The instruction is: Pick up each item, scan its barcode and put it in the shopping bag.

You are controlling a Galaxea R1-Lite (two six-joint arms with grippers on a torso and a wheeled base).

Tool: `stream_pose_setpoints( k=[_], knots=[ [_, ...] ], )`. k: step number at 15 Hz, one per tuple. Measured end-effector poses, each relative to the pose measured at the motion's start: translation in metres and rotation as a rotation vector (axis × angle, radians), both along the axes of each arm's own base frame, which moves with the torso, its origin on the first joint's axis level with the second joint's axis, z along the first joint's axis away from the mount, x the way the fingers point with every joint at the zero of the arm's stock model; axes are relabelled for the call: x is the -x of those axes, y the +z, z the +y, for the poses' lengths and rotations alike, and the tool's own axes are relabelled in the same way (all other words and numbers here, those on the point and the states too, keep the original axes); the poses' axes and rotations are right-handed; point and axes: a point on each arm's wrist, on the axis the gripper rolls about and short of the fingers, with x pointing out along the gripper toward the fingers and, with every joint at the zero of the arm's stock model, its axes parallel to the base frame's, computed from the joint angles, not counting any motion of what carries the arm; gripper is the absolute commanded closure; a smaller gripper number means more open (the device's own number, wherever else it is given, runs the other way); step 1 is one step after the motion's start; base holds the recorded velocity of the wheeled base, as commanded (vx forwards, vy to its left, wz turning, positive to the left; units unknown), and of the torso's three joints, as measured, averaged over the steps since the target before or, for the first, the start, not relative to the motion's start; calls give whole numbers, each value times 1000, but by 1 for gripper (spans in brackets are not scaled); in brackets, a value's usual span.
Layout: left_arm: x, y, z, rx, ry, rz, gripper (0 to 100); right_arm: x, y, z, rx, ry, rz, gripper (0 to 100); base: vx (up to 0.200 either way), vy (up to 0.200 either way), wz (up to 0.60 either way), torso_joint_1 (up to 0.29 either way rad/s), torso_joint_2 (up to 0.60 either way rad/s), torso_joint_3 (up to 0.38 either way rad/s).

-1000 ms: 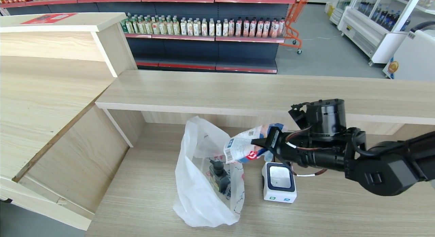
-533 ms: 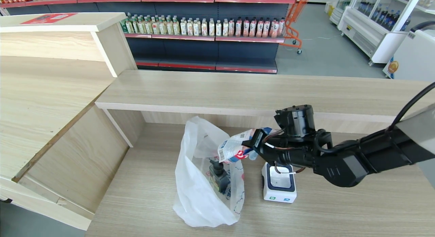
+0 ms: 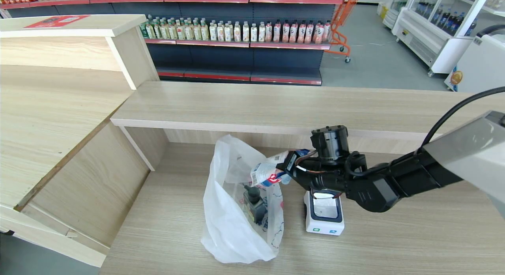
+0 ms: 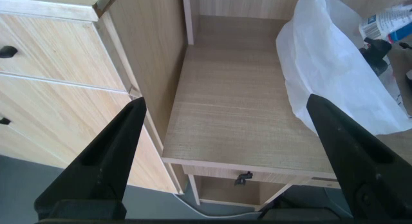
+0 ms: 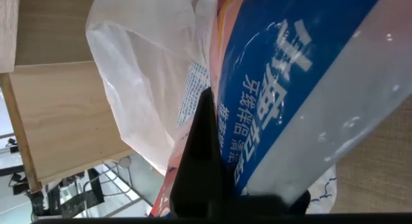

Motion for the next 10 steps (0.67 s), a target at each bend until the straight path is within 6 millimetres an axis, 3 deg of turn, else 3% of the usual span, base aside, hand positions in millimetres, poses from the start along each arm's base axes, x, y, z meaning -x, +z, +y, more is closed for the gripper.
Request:
stream_pose_setpoints(
  k=[5, 10],
  knots=[
    [0, 0, 0, 0, 0, 0, 0, -7, -12, 6, 30, 7, -2, 100, 0, 0, 0, 0, 0, 0],
    [0, 0, 0, 0, 0, 0, 0, -10, -31, 11, 198, 95, -82, 100, 0, 0, 0, 0, 0, 0]
  ],
)
